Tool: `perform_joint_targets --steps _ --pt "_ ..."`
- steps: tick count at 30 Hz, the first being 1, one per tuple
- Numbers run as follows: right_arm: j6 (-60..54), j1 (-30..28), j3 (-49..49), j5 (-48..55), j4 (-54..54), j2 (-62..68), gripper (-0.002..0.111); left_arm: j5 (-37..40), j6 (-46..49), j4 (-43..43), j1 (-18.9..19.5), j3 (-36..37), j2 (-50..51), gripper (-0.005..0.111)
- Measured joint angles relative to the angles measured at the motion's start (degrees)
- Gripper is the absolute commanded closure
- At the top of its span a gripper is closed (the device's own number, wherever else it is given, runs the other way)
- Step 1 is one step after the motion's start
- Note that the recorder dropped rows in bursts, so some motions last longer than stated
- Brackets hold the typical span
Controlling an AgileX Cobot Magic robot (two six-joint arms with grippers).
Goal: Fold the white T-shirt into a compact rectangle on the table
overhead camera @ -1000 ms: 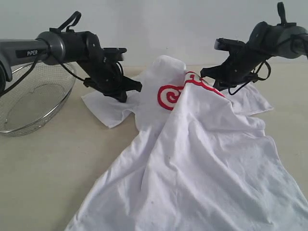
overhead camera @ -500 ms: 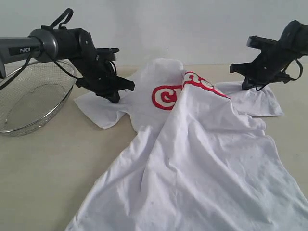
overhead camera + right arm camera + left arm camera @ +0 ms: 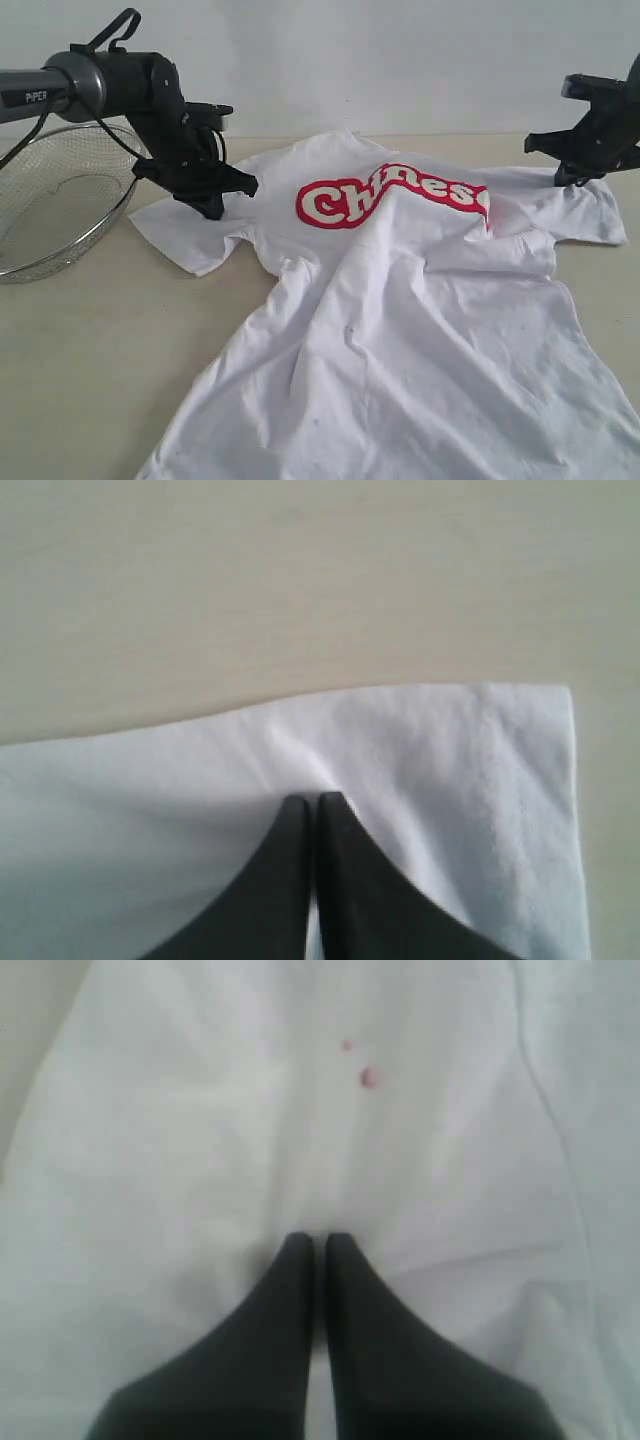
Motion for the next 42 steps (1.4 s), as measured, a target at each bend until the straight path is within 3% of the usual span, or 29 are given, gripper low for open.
perform_joint_targets --steps 6,12,16,26,42 --pt "0.25 -1.36 -3.63 3.29 0.87 0.78 0.108 1.38 0.83 -1.8 0.26 -1.4 0.11 0.102" --pt "-7.49 -1.72 -6.71 8.17 16.99 -0.06 0.108 3.63 5.69 -10.3 0.62 -4.76 0.35 0.102" --pt "-9.37 0.27 -7.29 11.46 19.54 -1.59 0.108 5.73 6.52 -11.32 0.62 -5.04 0.35 0.102" --pt "-6.38 6.89 -4.24 12.4 12.06 -0.57 0.108 7.67 7.01 -11.44 0.62 -5.04 0.35 0.102" --pt "-0.41 7.15 -4.34 5.52 2.54 1.34 0.108 7.81 7.72 -11.53 0.62 -5.04 0.35 0.102"
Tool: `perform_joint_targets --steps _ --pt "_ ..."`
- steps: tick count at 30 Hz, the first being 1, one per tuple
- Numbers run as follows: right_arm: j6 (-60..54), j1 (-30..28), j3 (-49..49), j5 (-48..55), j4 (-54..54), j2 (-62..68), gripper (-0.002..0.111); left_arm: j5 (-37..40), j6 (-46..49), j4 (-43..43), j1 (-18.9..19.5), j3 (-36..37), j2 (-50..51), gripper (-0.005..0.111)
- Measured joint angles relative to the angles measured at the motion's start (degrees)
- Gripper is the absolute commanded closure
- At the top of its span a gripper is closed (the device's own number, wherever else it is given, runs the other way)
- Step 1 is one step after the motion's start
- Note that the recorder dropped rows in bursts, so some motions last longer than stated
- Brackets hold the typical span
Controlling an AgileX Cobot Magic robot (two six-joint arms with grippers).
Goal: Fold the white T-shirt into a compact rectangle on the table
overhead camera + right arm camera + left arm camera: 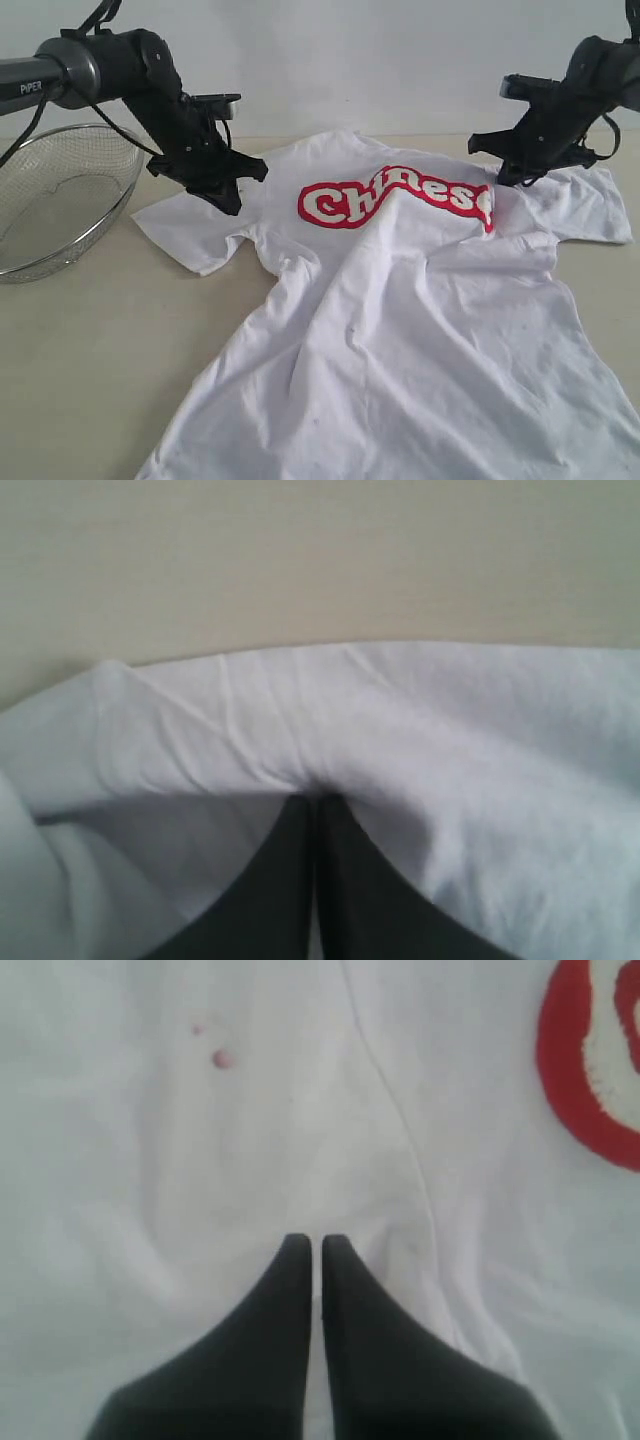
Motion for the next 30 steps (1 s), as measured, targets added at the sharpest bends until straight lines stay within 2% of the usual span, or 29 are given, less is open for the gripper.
perform_joint_targets --steps 13,18,24,30 --pt "5.29 0.0 -0.48 -5.99 -7.61 0.95 0.108 1.39 1.2 0.0 0.0 0.0 0.0 0.102" --pt "8.14 -1.69 -1.21 -6.37 -8.84 1.32 0.108 2.69 1.54 -0.4 0.0 0.0 0.0 0.102" --pt "8.63 -4.86 -2.87 -2.97 -6.29 1.6 0.108 3.36 1.77 -0.94 0.0 0.0 -0.91 0.102" --pt "7.63 -5.56 -2.87 -0.97 -2.52 -2.06 0.108 6.23 3.27 -3.89 0.0 0.0 -4.26 0.102"
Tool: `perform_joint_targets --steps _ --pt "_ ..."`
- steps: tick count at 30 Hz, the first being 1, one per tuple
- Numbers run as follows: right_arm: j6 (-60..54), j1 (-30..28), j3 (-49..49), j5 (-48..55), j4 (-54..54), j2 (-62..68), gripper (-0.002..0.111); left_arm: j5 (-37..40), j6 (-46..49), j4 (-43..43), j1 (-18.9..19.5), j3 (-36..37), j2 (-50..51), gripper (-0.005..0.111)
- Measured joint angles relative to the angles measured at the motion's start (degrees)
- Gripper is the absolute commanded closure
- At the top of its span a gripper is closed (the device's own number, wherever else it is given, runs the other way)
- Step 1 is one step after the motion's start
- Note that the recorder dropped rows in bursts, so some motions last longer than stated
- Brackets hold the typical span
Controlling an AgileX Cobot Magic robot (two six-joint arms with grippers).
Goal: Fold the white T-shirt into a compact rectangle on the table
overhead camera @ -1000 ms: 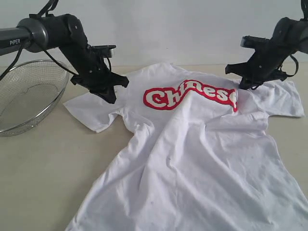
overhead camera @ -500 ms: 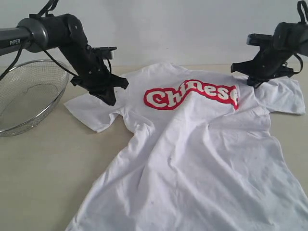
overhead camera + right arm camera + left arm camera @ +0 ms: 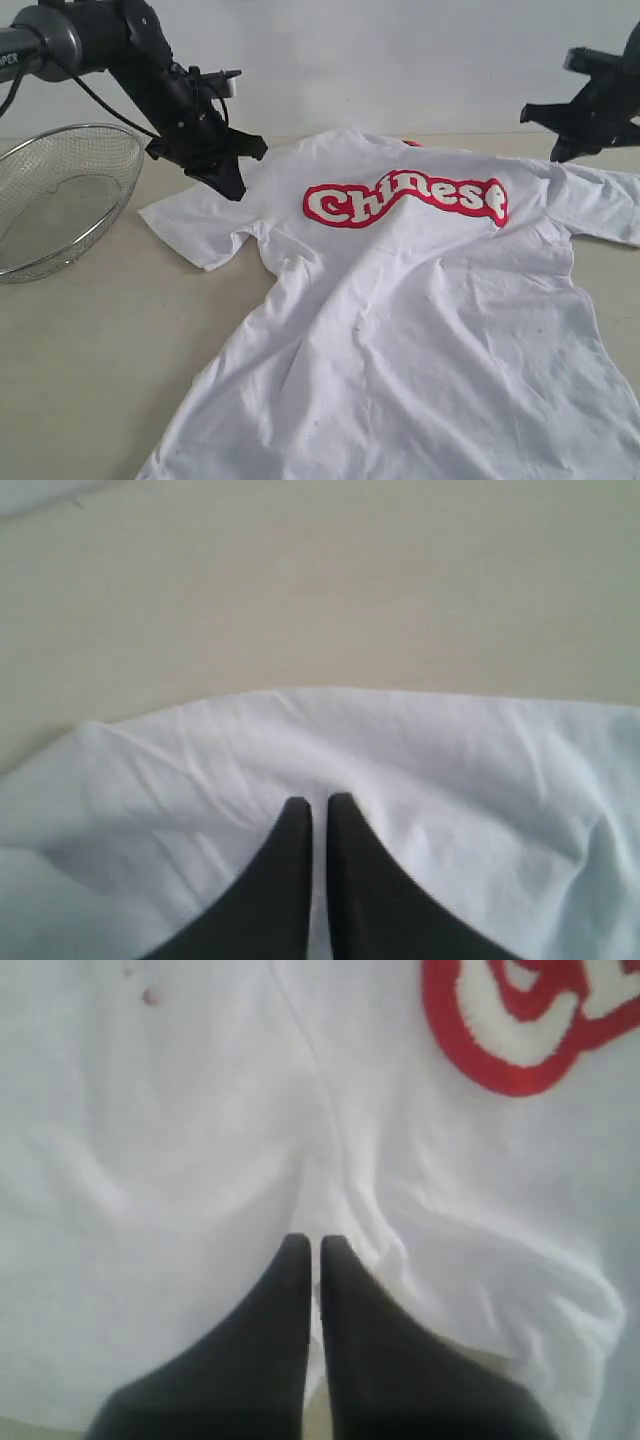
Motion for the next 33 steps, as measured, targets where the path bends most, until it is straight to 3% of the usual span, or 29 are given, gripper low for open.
perform_joint_targets --steps 7,10,16,25,33 --pt "-0.83 0.0 1.35 4.81 2.84 -8.04 0.108 3.2 2.1 -6.82 0.0 0.11 -2.62 0.102" --pt "-2.88 0.0 7.65 5.39 5.91 -11.74 0.108 3.57 2.64 -8.0 -0.21 2.27 -2.74 0.102" --pt "-8.49 1.21 30.33 -0.66 12.21 -24.25 0.108 3.68 3.68 -8.25 -2.81 10.59 -5.61 0.102" --pt "-11.3 11.95 59.29 -8.08 14.64 -43.88 0.108 2.52 4.66 -8.21 -9.65 25.19 -14.54 0.102" --pt "-11.3 21.5 74.63 -10.96 15.71 -53.17 0.108 -4.36 3.7 -7.47 -13.38 41.85 -19.51 0.102"
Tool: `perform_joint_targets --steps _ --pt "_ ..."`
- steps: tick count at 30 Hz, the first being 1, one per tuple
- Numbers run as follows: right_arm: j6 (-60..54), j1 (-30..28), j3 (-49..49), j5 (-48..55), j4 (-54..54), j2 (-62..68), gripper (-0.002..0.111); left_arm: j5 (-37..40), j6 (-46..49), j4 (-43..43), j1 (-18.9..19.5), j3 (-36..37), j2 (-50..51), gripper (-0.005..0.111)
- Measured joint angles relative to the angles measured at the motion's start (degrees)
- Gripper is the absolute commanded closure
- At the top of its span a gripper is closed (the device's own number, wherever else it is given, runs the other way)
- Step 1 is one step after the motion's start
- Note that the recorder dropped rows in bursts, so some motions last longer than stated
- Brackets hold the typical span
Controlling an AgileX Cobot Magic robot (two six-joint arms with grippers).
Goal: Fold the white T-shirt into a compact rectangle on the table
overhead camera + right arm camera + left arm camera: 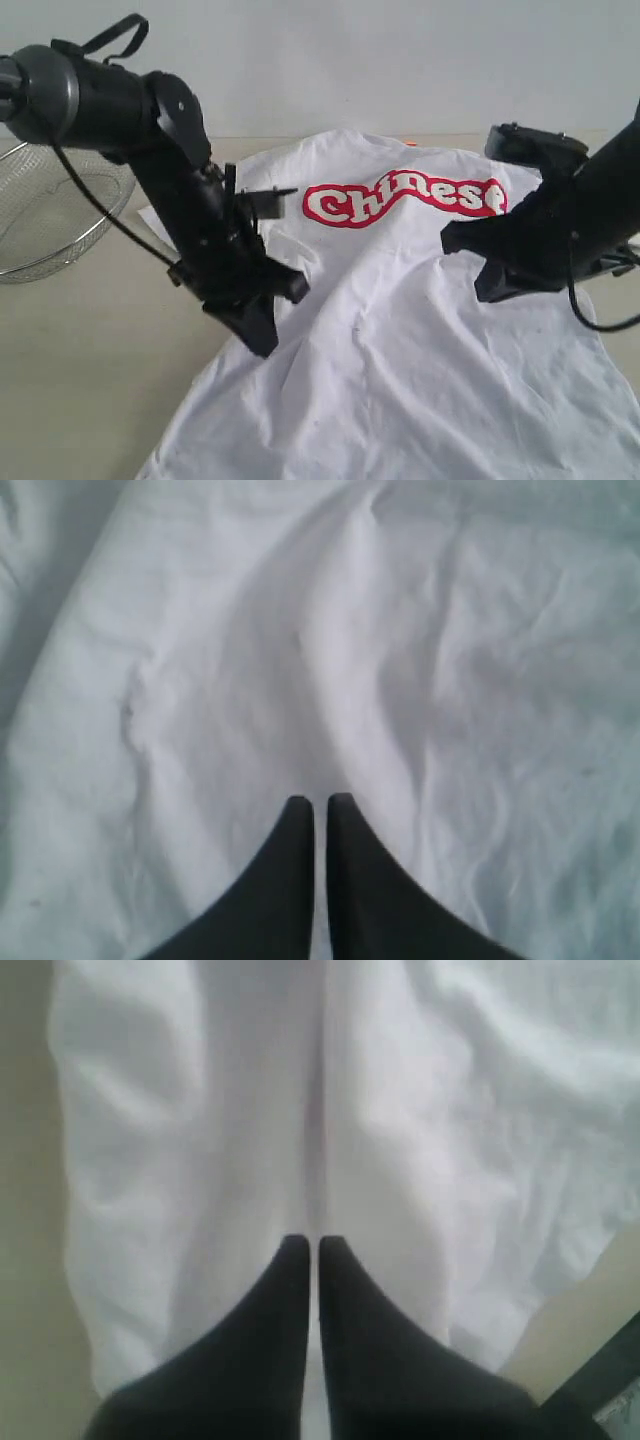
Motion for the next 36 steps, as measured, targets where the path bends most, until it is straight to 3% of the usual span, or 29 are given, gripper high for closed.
perform_joint_targets --steps 7,14,22,29,36 --pt "0.1 2.82 10.12 -2.36 -0.3 -5.05 0.108 -6.78 -0.11 0.23 -2.19 14.59 -5.07 0.102" --pt "1.52 2.88 17.7 -4.33 -4.0 -5.52 0.108 -10.01 -0.11 -0.61 -2.4 24.24 -10.7 0.102" --pt "3.23 2.88 21.95 -10.59 -4.78 -5.58 0.108 -12.44 0.64 -4.51 -2.44 29.98 -14.7 0.102" --pt "3.35 2.88 21.95 -12.71 -4.78 -4.22 0.108 -14.81 7.38 -14.5 -2.44 33.94 -19.59 0.102" --pt "3.35 2.88 21.95 -13.14 -5.01 -0.16 0.108 -16.71 8.77 -15.3 -2.44 36.38 -19.72 0.102"
